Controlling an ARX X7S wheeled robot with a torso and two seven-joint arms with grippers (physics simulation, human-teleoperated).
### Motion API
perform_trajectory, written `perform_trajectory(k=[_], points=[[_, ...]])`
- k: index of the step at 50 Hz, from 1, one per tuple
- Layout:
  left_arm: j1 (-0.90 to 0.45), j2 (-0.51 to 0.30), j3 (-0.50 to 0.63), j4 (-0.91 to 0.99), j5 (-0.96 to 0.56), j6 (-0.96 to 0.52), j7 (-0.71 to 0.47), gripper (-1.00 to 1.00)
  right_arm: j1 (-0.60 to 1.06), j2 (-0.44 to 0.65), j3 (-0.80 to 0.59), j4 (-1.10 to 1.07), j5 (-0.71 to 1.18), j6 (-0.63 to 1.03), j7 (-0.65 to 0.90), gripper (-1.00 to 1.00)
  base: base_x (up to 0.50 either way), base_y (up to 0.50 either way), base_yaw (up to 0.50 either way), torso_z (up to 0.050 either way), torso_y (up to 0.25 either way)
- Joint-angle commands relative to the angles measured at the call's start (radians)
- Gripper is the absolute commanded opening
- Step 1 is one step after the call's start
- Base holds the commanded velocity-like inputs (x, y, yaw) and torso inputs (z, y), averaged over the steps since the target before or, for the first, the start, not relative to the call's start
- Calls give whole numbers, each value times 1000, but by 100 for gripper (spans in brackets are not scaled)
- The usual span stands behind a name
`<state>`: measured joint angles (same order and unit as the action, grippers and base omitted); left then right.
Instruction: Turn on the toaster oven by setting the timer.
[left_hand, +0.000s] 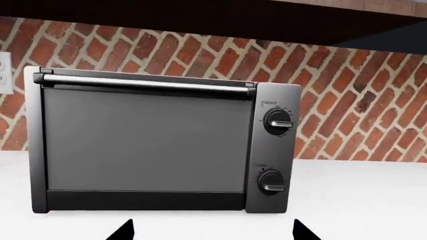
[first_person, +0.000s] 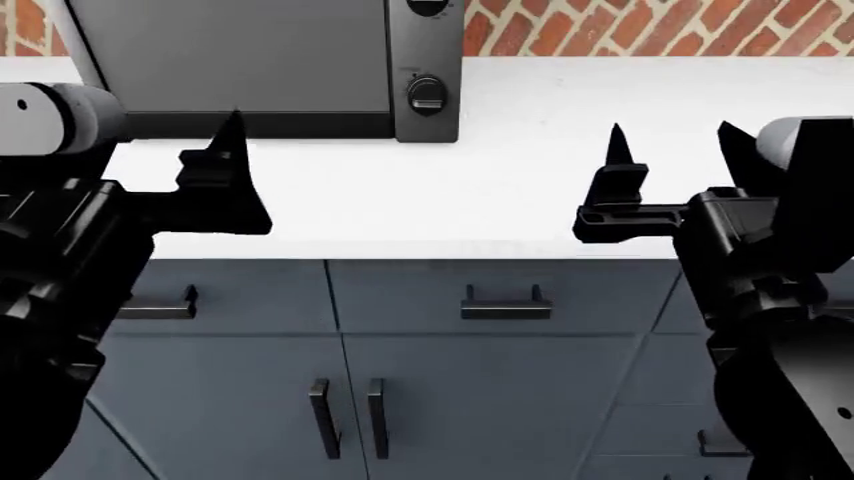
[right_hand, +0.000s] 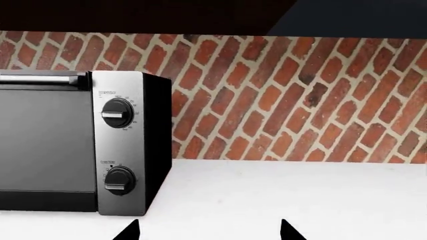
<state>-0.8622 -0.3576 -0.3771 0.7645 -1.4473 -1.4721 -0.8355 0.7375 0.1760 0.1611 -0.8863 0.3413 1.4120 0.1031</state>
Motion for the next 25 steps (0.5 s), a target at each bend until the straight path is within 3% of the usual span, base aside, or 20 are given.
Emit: perform_trajectory(k=[1,8,25], points=[[-108,-45,51,-51,-35,7,-44,100,88,-5,11,1,19,49,12,100,0,0,0,0,0],[-58,-50,69,-21,36,46,31,100,33,13,-21,31,5,-34,15,100,0,0,0,0,0],[-50,-66,92,-24,31,75,22,100,30,14,-15,16,21,-30,22,100,0,0,0,0,0]])
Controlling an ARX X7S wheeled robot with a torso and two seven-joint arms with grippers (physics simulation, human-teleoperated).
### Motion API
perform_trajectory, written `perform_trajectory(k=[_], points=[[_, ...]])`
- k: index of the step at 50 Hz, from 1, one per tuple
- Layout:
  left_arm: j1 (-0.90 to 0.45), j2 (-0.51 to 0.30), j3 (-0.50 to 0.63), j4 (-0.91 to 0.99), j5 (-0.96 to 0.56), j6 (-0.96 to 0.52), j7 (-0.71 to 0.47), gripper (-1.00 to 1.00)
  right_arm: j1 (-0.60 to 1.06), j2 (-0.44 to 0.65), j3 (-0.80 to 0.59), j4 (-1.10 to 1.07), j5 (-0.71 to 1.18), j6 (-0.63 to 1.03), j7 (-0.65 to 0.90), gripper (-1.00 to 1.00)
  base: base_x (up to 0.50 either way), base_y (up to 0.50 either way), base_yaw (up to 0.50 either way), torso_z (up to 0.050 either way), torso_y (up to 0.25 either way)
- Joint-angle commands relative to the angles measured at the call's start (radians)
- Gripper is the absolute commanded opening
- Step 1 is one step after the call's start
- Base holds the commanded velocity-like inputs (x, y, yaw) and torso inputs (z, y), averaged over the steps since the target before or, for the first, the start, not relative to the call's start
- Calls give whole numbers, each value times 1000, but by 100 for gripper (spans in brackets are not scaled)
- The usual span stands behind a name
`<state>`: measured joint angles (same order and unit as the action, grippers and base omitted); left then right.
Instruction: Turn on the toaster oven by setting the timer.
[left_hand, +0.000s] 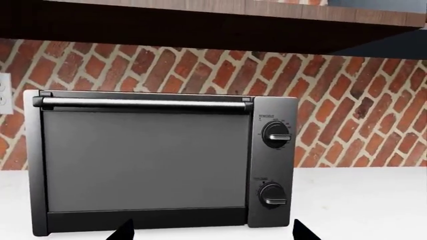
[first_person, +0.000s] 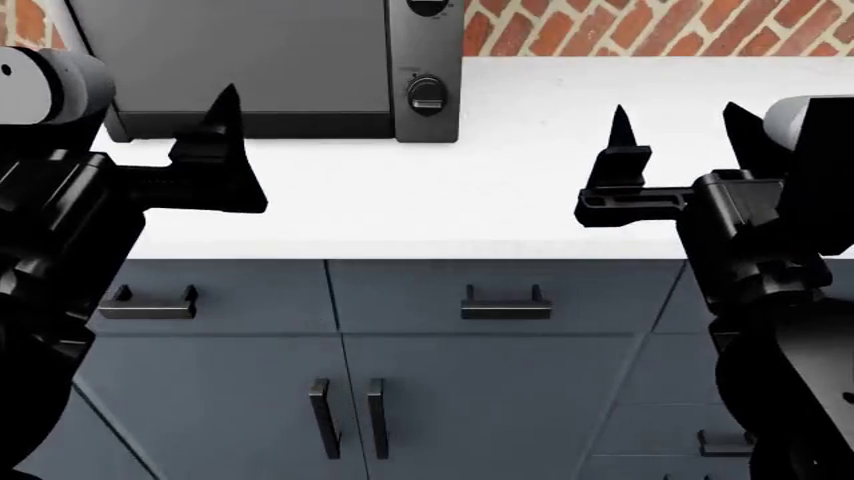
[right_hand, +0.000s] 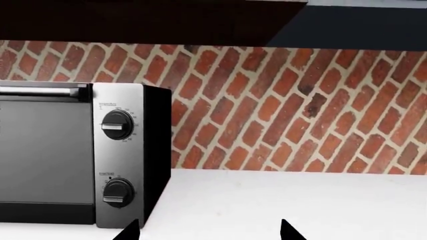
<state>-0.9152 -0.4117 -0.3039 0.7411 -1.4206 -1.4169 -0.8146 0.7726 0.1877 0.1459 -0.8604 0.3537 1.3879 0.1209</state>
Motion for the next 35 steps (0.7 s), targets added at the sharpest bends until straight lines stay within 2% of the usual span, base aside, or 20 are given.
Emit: perform_trajectory(k=[1,8,25,35], points=[[2,-12,22,-1,11,23,6,100,-6,3,-1,-5,9,-11,5,100,0,0,0,0,0],[1,-21,37,1,8,29,4,100,-2,-16,33,2,33,10,-8,100,59,0,0,0,0],[4,-34,50,2,1,56,-3,100,-6,-21,46,-3,53,16,-7,100,500,31,0,0,0],[2,-41,60,-3,2,69,-6,100,-2,-20,51,7,60,12,-3,100,500,279,0,0,0]])
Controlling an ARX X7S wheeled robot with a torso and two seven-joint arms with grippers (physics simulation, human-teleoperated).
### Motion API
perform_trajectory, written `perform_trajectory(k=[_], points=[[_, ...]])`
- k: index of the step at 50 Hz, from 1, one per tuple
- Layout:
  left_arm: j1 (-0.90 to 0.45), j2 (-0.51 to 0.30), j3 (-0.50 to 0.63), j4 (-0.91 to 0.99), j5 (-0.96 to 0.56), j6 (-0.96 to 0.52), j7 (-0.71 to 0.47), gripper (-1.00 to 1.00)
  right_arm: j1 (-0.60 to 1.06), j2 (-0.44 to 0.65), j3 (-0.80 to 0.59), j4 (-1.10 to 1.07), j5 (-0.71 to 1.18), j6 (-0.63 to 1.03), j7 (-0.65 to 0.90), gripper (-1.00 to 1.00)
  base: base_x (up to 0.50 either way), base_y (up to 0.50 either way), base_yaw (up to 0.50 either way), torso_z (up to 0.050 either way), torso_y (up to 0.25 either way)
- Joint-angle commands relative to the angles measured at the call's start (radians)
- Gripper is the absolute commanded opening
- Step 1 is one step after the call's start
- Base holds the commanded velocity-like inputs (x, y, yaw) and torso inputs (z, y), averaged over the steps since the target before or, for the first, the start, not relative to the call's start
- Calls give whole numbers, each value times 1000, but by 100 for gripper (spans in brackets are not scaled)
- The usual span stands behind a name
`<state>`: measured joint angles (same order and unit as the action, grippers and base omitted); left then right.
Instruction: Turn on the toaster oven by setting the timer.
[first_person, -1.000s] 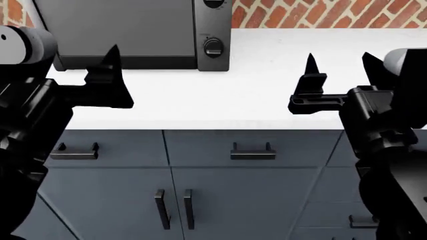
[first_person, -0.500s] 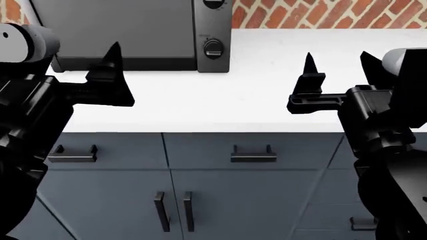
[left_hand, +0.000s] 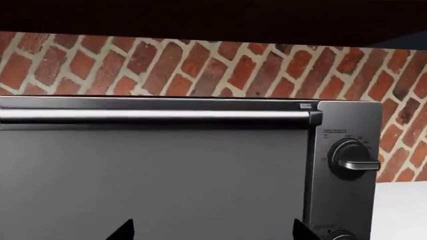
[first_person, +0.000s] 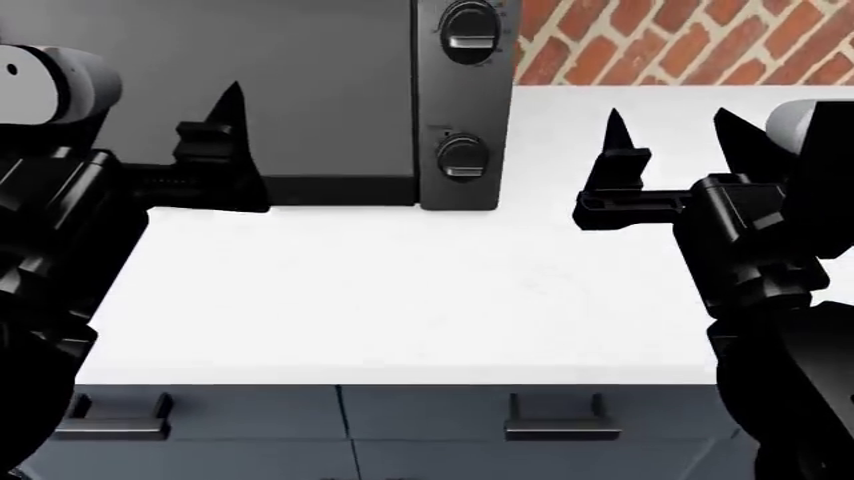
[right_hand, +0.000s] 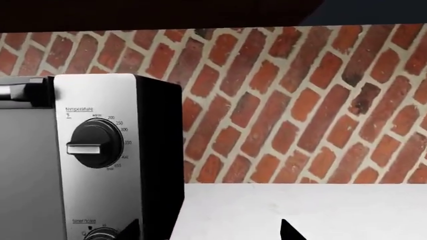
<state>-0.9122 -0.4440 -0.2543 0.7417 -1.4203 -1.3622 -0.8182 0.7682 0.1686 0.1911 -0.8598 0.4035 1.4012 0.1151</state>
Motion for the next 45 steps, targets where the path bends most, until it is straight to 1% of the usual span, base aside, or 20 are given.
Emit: perform_trajectory(k=[1,3,8,10,13,23,28,29,32,35,39,42,43,45], points=[[0,-10,9,-3,-2,15,-4,100,3,-1,6,8,10,-2,3,100,500,297,0,0,0],[3,-15,4,0,-18,16,-14,100,3,0,7,9,11,-3,4,100,500,299,0,0,0],[1,-14,19,-5,9,26,2,100,-1,0,8,6,15,-6,7,100,500,299,0,0,3],[4,-18,15,-3,-3,27,-4,100,-3,1,6,3,16,-6,10,100,500,271,0,0,0],[4,-18,22,-5,6,32,1,100,-8,8,-10,5,2,-19,27,100,500,13,0,0,0],[7,-28,24,0,-10,41,-12,100,-9,7,-7,5,8,-27,32,100,0,0,0,0,1],[8,-36,22,3,-24,43,-22,100,2,14,-6,-3,22,-6,27,100,0,0,0,0,0],[7,-37,24,2,-22,44,-21,100,10,33,-27,-17,21,2,29,100,0,0,0,0,0],[8,-45,16,9,-48,45,-40,100,20,132,-151,-65,-1,-18,37,100,0,0,0,0,0],[4,-45,22,7,-43,48,-39,100,57,213,-242,-103,12,24,21,100,0,0,0,0,0],[2,-48,25,7,-43,52,-41,100,76,312,-356,-141,24,29,-1,100,0,0,0,0,0],[1,-49,29,7,-40,55,-39,100,80,398,-446,-162,16,-34,-18,100,0,0,0,0,0],[1,-49,30,7,-42,56,-40,100,77,447,-512,-158,-11,-92,-17,100,0,0,0,0,0],[2,-49,33,5,-36,59,-35,100,76,508,-601,-144,-56,-170,-15,100,0,0,0,0,0]])
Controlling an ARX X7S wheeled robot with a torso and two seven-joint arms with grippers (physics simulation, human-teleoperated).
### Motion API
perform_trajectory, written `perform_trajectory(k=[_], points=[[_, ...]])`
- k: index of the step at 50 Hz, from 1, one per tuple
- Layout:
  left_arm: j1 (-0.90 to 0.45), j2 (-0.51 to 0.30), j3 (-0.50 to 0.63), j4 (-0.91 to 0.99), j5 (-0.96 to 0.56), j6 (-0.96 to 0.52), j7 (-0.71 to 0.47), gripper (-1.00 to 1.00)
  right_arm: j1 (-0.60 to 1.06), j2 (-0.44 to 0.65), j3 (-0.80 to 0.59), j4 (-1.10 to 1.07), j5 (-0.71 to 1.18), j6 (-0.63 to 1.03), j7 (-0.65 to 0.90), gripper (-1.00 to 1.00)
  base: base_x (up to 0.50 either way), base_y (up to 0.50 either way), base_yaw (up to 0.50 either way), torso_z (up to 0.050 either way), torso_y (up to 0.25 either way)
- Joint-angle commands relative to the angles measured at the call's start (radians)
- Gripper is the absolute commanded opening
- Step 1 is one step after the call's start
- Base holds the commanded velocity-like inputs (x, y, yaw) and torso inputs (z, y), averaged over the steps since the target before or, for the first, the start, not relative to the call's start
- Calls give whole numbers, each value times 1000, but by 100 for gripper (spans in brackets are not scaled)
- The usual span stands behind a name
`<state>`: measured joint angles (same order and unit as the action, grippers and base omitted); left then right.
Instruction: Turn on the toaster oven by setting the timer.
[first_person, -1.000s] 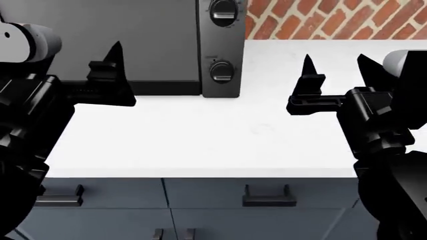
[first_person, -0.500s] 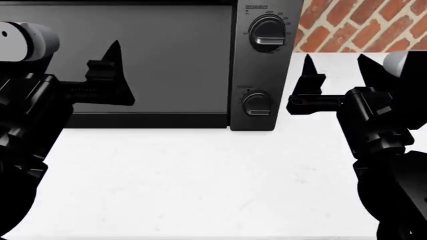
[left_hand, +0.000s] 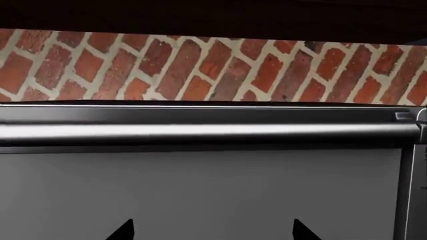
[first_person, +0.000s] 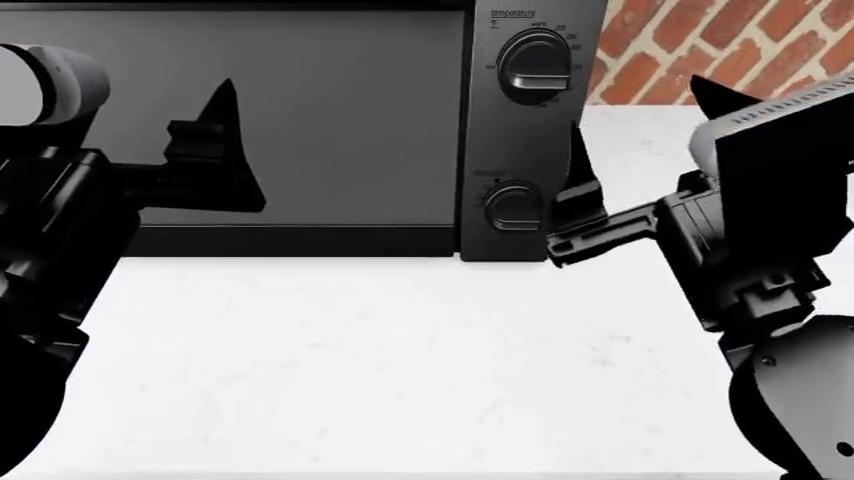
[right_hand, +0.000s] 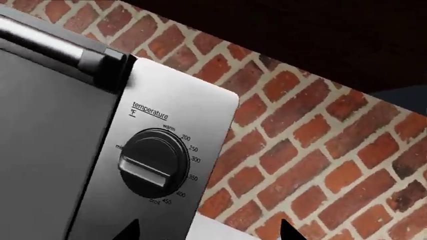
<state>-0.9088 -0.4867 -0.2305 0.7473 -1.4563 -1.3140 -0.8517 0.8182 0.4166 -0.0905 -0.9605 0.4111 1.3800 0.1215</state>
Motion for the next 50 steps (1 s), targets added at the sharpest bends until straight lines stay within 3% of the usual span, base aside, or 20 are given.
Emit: perform_trajectory(k=[1,4,9,18,31,50], points=[[0,-8,7,0,-3,11,-4,100,29,305,-383,-34,-95,-198,-32,100,0,0,0,0,0],[-2,-10,11,-2,-1,14,-4,100,43,386,-522,4,-181,-286,-44,100,0,0,0,0,0],[-3,-12,15,-10,15,22,5,100,106,396,-569,-10,-187,-212,-67,100,0,0,0,0,0],[-11,-26,14,-8,-2,28,-6,100,222,488,-773,57,-309,-311,-145,100,0,0,0,0,0],[-7,-34,19,-1,-19,38,-17,100,254,448,-802,128,-294,-199,-184,100,0,0,0,0,0],[-3,-40,33,-2,-18,56,-18,100,222,468,-854,90,-280,-207,-211,100,0,0,0,0,0]])
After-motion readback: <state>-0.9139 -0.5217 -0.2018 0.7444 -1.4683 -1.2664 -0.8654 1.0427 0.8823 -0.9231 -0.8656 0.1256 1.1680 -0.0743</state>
